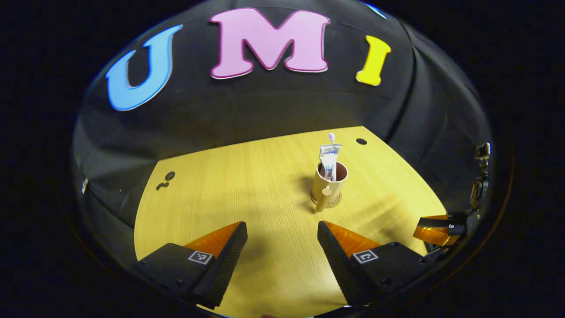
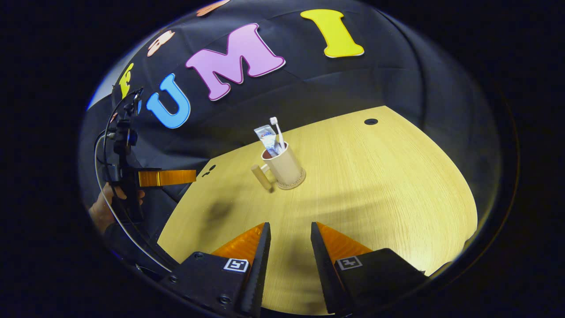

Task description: Put the toothbrush and toothpaste on the desktop into the cup, then pick up the cup and place it on the coaster on the desktop.

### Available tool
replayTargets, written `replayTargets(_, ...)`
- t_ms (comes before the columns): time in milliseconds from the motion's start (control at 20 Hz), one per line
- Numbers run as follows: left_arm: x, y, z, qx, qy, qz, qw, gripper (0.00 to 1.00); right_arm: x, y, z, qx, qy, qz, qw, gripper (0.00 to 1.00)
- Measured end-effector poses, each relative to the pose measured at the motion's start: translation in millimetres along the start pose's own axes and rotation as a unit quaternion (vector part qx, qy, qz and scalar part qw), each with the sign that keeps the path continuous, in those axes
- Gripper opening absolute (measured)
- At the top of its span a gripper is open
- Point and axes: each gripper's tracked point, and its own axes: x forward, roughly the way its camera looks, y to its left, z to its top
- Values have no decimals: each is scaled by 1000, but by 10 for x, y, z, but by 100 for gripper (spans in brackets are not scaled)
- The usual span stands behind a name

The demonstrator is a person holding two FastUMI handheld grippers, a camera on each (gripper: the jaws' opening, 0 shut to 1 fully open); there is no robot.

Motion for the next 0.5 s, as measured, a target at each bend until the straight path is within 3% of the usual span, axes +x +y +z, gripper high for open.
replayTargets(200,-382,59,-151,-39,-38,-4,999,99,-109,283,22,-22,-3,12,1000,57)
replayTargets(500,-890,131,-537,-61,-64,2,996,99,-155,693,34,-46,3,39,998,67)
